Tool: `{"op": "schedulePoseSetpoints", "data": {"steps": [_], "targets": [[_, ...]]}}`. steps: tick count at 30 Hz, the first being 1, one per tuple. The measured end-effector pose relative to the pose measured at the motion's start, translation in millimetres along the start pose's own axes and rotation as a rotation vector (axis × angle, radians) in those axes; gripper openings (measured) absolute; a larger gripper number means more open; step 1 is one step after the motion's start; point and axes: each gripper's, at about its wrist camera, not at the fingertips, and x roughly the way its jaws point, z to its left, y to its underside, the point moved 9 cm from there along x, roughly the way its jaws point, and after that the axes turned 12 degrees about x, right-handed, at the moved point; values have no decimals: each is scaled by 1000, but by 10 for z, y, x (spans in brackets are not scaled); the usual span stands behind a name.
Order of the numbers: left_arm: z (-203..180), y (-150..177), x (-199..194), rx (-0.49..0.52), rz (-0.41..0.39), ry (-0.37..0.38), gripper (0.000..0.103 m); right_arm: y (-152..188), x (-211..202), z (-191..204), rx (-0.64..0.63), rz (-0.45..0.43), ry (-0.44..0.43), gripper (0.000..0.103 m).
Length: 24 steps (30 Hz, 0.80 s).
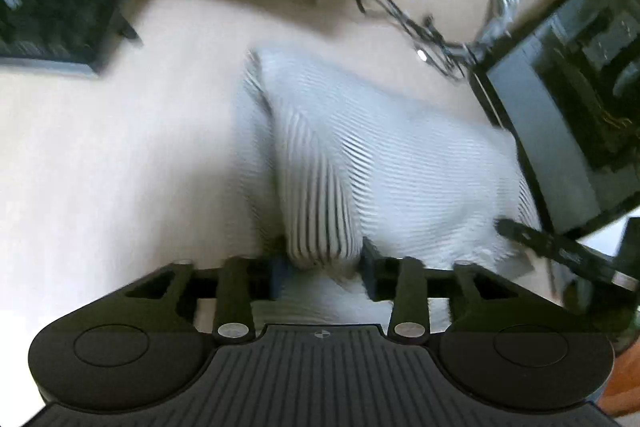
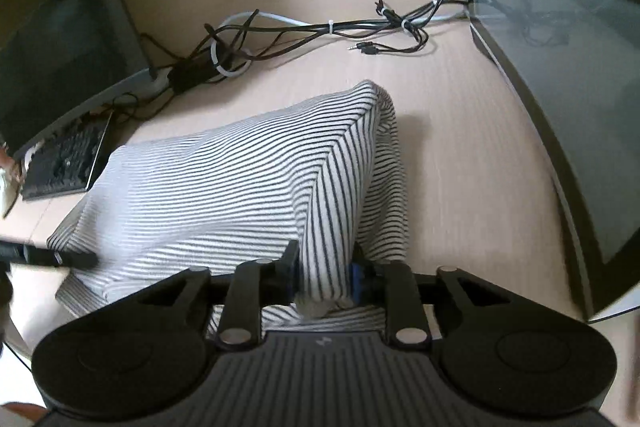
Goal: Fold clothes
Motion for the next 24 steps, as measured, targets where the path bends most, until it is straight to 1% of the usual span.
{"op": "schedulePoseSetpoints", "data": {"steps": [1, 2, 3, 4, 5, 6, 7, 8, 9, 10, 12, 13, 14, 15, 17, 18, 20, 21, 24], "targets": [[31, 27, -4, -1, 4, -14, 55, -11, -29, -22, -4, 2, 5, 36], [56, 36, -20, -2, 4, -27, 58, -41, -76, -41, -4, -6, 11, 45], [54, -34, -95, -1, -20, -38, 64, -86, -138, -55, 0, -21, 16, 60], [53, -104, -170, -1, -43, -49, 72, -151, -192, -65, 2, -49, 24, 68], [51, -174, -245, 0, -67, -60, 77, -233, -241, -72, 4, -88, 35, 77], [40, -245, -311, 2, -90, -68, 84, -315, -288, -50, 5, -125, 34, 80], [-25, -313, -322, 13, -108, -55, 88, -397, -334, -4, 4, -160, 23, 81], [-141, -346, -309, 35, -114, -29, 90, -449, -354, 71, -4, -182, 6, 85], [-258, -379, -296, 57, -121, -3, 94, -477, -353, 168, -19, -192, -17, 87], [-379, -402, -271, 80, -124, 26, 95, -504, -353, 266, -33, -202, -39, 89], [-591, -312, -98, 115, -80, 92, 95, -531, -318, 476, -66, -207, -87, 90], [-655, -249, -3, 124, -51, 116, 95, -494, -236, 595, -89, -186, -117, 90], [-652, -182, 111, 115, -22, 121, 95, -437, -125, 694, -109, -160, -141, 90], [-649, -115, 224, 106, 8, 127, 94, -377, 18, 711, -116, -128, -136, 90], [-645, 18, 447, 88, 67, 139, 92, -259, 335, 635, -113, -60, -89, 91], [-643, 70, 539, 80, 92, 147, 97, -217, 410, 624, -126, -54, -79, 94], [-617, 28, 545, 61, 96, 170, 97, -158, 409, 653, -166, -82, -72, 98], [-592, -2, 553, 49, 97, 180, 97, -136, 391, 666, -164, -83, -63, 100], [-550, -113, 613, 54, 86, 189, 98, -84, 320, 648, -132, -87, -65, 102]]}}
